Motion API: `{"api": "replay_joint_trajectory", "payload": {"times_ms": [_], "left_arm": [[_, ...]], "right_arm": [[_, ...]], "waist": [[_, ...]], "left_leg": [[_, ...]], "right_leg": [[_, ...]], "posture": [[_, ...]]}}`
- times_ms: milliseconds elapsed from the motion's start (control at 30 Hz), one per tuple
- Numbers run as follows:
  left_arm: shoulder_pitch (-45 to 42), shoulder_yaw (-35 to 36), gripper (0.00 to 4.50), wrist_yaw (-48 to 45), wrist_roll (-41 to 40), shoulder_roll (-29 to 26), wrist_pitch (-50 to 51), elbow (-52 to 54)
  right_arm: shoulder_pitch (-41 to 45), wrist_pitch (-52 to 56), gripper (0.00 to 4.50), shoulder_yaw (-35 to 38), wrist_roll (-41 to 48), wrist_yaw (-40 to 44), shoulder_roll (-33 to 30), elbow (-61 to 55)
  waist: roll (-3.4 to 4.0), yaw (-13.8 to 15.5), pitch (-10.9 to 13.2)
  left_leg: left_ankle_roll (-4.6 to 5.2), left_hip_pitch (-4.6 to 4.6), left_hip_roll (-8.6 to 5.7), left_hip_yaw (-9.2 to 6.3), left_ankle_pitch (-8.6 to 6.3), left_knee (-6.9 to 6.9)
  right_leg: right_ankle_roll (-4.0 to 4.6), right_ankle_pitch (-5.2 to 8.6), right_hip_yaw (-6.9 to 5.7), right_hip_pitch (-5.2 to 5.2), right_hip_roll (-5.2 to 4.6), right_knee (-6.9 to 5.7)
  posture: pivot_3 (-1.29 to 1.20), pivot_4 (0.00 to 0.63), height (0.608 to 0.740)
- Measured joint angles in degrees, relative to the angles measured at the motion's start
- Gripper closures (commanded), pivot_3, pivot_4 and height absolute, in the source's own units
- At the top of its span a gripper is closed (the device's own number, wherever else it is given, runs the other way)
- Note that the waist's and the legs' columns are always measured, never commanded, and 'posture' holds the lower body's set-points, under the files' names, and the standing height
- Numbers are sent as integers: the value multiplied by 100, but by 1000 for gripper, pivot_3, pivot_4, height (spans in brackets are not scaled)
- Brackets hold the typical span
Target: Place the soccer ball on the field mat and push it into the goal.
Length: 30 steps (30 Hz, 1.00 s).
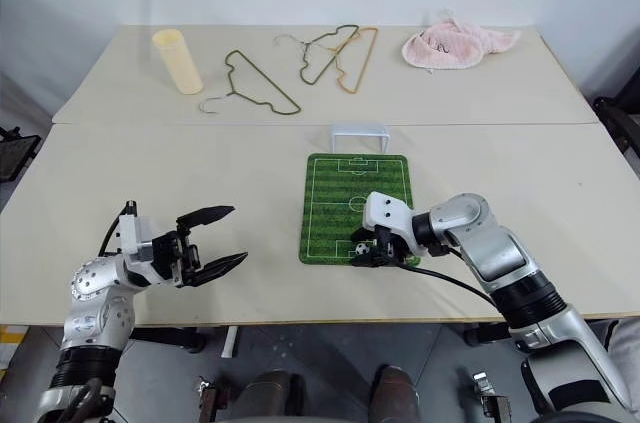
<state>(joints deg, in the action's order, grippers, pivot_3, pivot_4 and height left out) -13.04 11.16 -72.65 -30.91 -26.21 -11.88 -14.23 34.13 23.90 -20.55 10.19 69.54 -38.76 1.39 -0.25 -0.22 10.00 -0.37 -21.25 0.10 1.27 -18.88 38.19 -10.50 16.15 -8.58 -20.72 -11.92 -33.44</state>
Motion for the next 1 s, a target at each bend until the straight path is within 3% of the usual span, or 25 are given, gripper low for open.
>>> {"api": "replay_joint_trajectory", "payload": {"times_ms": [633,867,1000], "left_arm": [[-282,-97,0,-33,64,86,-132,-268],[-404,-105,0,-97,65,104,-134,-354],[-459,-117,0,-170,66,110,-138,-461]], "right_arm": [[190,94,2027,112,21,-29,131,-93],[535,378,2027,552,274,-32,110,-484],[171,472,2879,1054,612,-25,-174,-1215]], "waist": [[0,-1,0],[0,9,0],[-1,47,1]], "left_leg": [[0,-1,0,0,0,-1],[0,-3,0,-1,0,-3],[-1,-5,-1,-5,-1,-3]], "right_leg": [[0,0,0,-2,0,0],[0,0,-1,-4,0,0],[0,0,-6,0,0,6]], "posture": [[0,150,740],[0,150,740],[0,150,740]]}}
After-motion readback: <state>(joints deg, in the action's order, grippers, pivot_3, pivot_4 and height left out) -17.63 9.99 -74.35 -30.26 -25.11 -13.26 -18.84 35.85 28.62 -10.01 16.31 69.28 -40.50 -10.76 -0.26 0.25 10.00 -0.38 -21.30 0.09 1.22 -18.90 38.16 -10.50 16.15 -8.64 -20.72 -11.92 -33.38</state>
